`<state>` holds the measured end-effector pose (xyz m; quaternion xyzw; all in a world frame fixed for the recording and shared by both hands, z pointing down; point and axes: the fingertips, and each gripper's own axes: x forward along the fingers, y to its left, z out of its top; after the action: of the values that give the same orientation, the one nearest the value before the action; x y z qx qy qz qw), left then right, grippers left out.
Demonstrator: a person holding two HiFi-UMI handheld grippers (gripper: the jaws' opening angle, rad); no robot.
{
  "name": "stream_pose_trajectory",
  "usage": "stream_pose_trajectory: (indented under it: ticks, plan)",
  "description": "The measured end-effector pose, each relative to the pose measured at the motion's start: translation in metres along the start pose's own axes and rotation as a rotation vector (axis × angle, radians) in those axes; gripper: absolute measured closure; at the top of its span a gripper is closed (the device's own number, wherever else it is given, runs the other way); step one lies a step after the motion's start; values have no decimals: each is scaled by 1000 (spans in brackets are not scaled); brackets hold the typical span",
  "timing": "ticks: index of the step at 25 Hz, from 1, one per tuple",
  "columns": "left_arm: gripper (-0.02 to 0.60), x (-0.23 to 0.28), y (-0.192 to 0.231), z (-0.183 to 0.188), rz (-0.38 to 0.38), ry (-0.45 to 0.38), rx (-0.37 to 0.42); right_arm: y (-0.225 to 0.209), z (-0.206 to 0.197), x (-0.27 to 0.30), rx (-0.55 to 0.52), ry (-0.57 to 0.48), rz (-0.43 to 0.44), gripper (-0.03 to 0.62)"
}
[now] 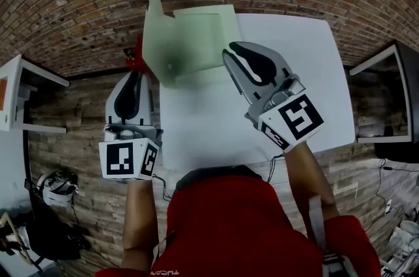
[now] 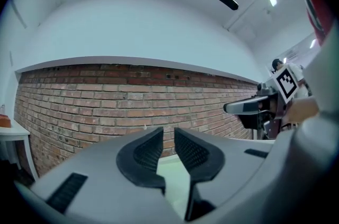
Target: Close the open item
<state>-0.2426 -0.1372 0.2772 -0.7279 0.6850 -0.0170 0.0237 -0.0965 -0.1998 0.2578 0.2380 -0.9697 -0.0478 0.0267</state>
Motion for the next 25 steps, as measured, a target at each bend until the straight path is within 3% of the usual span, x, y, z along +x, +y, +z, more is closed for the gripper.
stream_pose_trajectory:
  ticks: [2,4,11,25]
  plan:
    - [482,2,1,-5,-7,12,0,-1,-6,2,10,16,-1,525]
    - [454,5,3,-10,-11,24,3,-2,-14,4,30,40,1,466]
    - [350,20,9,-29,-19,78,18,-22,-49,5,102,129,-58,387]
    - [331,54,10,-51,-44,151,40,-64,-166,-2,270,362,-149,356]
